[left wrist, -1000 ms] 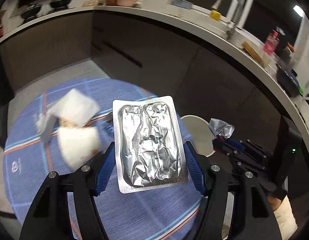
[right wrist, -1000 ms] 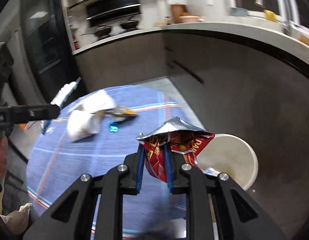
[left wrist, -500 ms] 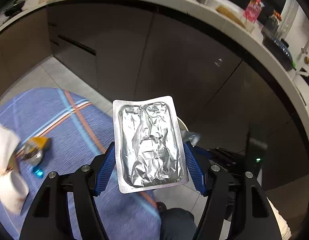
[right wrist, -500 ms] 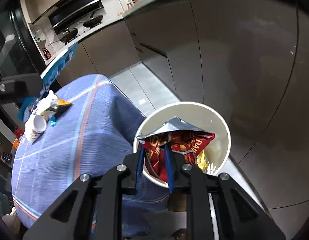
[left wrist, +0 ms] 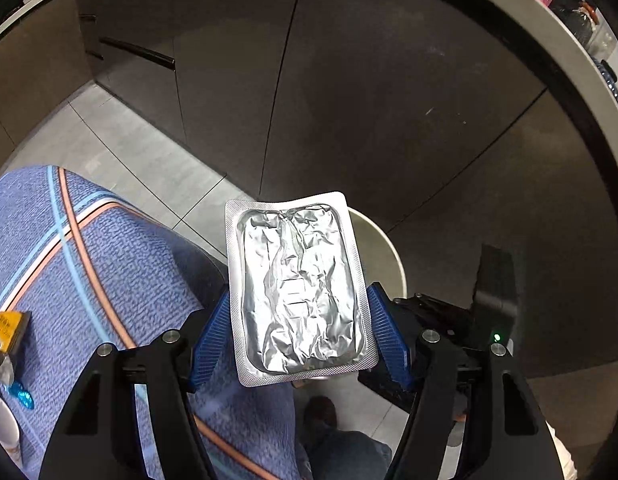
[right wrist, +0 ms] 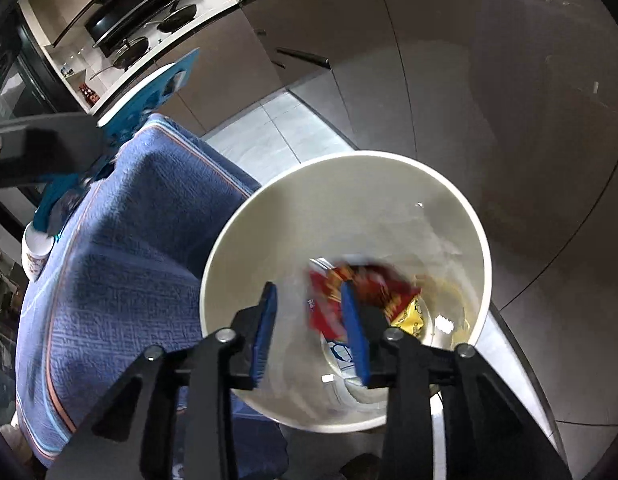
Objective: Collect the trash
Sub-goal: 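Open the right tool then the left tool over the white bin, then move both tools back over the table and grasp the paper cup with the left tool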
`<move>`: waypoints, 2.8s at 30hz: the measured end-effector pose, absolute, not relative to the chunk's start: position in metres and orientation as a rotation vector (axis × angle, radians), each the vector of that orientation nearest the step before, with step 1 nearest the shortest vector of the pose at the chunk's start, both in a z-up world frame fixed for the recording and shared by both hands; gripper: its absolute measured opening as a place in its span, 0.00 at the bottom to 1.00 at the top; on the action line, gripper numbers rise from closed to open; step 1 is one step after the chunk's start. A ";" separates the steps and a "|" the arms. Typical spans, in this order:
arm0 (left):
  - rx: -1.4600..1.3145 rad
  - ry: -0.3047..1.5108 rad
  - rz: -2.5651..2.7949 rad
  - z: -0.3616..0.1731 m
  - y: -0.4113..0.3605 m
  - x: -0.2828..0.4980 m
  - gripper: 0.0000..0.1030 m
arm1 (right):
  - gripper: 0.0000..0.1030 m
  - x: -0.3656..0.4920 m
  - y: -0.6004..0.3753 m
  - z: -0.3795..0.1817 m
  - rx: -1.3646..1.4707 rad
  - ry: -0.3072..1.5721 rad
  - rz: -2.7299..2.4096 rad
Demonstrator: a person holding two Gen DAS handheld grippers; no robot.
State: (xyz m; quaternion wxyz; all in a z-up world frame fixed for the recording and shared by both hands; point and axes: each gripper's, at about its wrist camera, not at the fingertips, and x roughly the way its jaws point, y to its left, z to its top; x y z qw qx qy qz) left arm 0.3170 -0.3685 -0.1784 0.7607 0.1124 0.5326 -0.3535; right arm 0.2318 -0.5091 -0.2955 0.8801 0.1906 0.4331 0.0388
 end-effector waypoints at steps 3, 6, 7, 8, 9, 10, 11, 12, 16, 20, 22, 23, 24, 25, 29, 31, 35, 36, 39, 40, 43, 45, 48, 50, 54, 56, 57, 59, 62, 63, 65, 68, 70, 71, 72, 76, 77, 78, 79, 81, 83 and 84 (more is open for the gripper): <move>0.256 1.171 -0.763 -0.187 -0.374 0.320 0.62 | 0.46 0.229 -0.512 -0.298 0.384 0.899 0.097; 0.274 1.172 -0.758 -0.190 -0.387 0.322 0.62 | 0.53 0.223 -0.515 -0.297 0.373 0.885 0.100; 0.280 1.172 -0.754 -0.193 -0.389 0.322 0.62 | 0.54 0.223 -0.516 -0.297 0.371 0.879 0.097; 0.284 1.172 -0.753 -0.194 -0.390 0.323 0.62 | 0.58 0.220 -0.516 -0.296 0.370 0.871 0.093; 0.290 1.172 -0.750 -0.196 -0.392 0.324 0.63 | 0.61 0.217 -0.517 -0.295 0.369 0.862 0.090; 0.295 1.171 -0.747 -0.196 -0.396 0.321 0.63 | 0.62 0.214 -0.519 -0.295 0.367 0.853 0.088; 0.299 1.170 -0.744 -0.198 -0.400 0.321 0.63 | 0.63 0.210 -0.520 -0.294 0.362 0.842 0.092; 0.301 1.168 -0.741 -0.200 -0.401 0.321 0.63 | 0.63 0.206 -0.520 -0.292 0.354 0.830 0.099; 0.323 1.151 -0.741 -0.199 -0.413 0.315 0.69 | 0.65 0.201 -0.521 -0.288 0.312 0.818 0.091; 0.332 1.097 -0.724 -0.195 -0.417 0.312 0.90 | 0.65 0.198 -0.523 -0.286 0.309 0.818 0.075; 0.329 1.075 -0.705 -0.191 -0.414 0.311 0.92 | 0.65 0.198 -0.522 -0.285 0.300 0.821 0.070; 0.327 1.075 -0.700 -0.191 -0.414 0.311 0.92 | 0.65 0.199 -0.521 -0.285 0.293 0.824 0.071; 0.325 1.080 -0.697 -0.191 -0.413 0.311 0.92 | 0.65 0.199 -0.519 -0.286 0.288 0.828 0.071; 0.320 1.084 -0.692 -0.191 -0.412 0.312 0.92 | 0.65 0.199 -0.518 -0.286 0.284 0.833 0.072; 0.288 1.080 -0.680 -0.180 -0.399 0.314 0.92 | 0.65 0.197 -0.511 -0.281 0.268 0.839 0.073; 0.275 1.062 -0.681 -0.170 -0.395 0.315 0.92 | 0.68 0.198 -0.509 -0.274 0.257 0.833 0.070; 0.243 1.016 -0.668 -0.141 -0.375 0.303 0.92 | 0.77 0.195 -0.500 -0.247 0.245 0.793 0.062; 0.236 1.005 -0.654 -0.133 -0.367 0.299 0.92 | 0.78 0.194 -0.498 -0.240 0.242 0.784 0.062; 0.230 0.978 -0.602 -0.115 -0.343 0.285 0.92 | 0.82 0.191 -0.486 -0.220 0.238 0.768 0.065; 0.216 0.969 -0.592 -0.110 -0.332 0.281 0.92 | 0.82 0.189 -0.480 -0.214 0.241 0.760 0.074; 0.166 0.964 -0.545 -0.097 -0.297 0.270 0.92 | 0.85 0.183 -0.457 -0.192 0.227 0.738 0.109; 0.132 0.969 -0.515 -0.090 -0.274 0.265 0.92 | 0.88 0.178 -0.440 -0.178 0.211 0.720 0.141; 0.060 0.979 -0.470 -0.082 -0.233 0.256 0.92 | 0.89 0.174 -0.414 -0.162 0.189 0.708 0.178; 0.018 0.974 -0.442 -0.077 -0.206 0.249 0.92 | 0.91 0.171 -0.397 -0.154 0.181 0.704 0.203; 0.018 0.962 -0.351 -0.078 -0.157 0.236 0.92 | 0.92 0.167 -0.367 -0.146 0.159 0.714 0.250; 0.022 0.959 -0.304 -0.081 -0.133 0.234 0.92 | 0.92 0.166 -0.354 -0.143 0.142 0.721 0.271; 0.014 0.958 -0.280 -0.080 -0.115 0.236 0.92 | 0.92 0.167 -0.348 -0.142 0.135 0.725 0.280; 0.003 0.958 -0.243 -0.084 -0.090 0.237 0.92 | 0.92 0.169 -0.335 -0.141 0.125 0.735 0.296; -0.047 0.962 -0.197 -0.092 -0.044 0.243 0.92 | 0.92 0.174 -0.315 -0.139 0.106 0.749 0.320; -0.064 0.963 -0.197 -0.094 -0.033 0.244 0.92 | 0.92 0.176 -0.309 -0.138 0.096 0.753 0.326; -0.101 0.965 -0.207 -0.102 -0.014 0.252 0.88 | 0.92 0.180 -0.298 -0.137 0.082 0.762 0.339; -0.150 0.992 -0.254 -0.114 0.009 0.274 0.71 | 0.92 0.189 -0.280 -0.137 0.064 0.781 0.357; -0.180 1.014 -0.289 -0.122 0.016 0.286 0.66 | 0.92 0.193 -0.268 -0.138 0.052 0.787 0.362; -0.203 1.031 -0.319 -0.126 0.018 0.293 0.62 | 0.92 0.197 -0.263 -0.139 0.045 0.793 0.369; -0.217 1.039 -0.342 -0.127 0.019 0.298 0.61 | 0.92 0.200 -0.257 -0.140 0.039 0.799 0.375; -0.263 1.037 -0.424 -0.133 0.018 0.314 0.60 | 0.92 0.212 -0.240 -0.143 0.019 0.817 0.379; -0.274 1.039 -0.437 -0.135 0.018 0.318 0.60 | 0.92 0.216 -0.238 -0.144 0.018 0.820 0.377; -0.284 1.042 -0.451 -0.136 0.019 0.321 0.59 | 0.92 0.220 -0.237 -0.145 0.019 0.824 0.376; -0.294 1.046 -0.467 -0.136 0.018 0.324 0.59 | 0.92 0.224 -0.236 -0.146 0.019 0.827 0.373; -0.306 1.053 -0.497 -0.138 0.015 0.328 0.54 | 0.91 0.231 -0.233 -0.148 0.018 0.833 0.365; -0.301 1.058 -0.525 -0.140 0.009 0.331 0.53 | 0.90 0.239 -0.232 -0.149 0.020 0.837 0.361; -0.291 1.061 -0.532 -0.141 0.006 0.334 0.53 | 0.90 0.243 -0.232 -0.150 0.020 0.838 0.356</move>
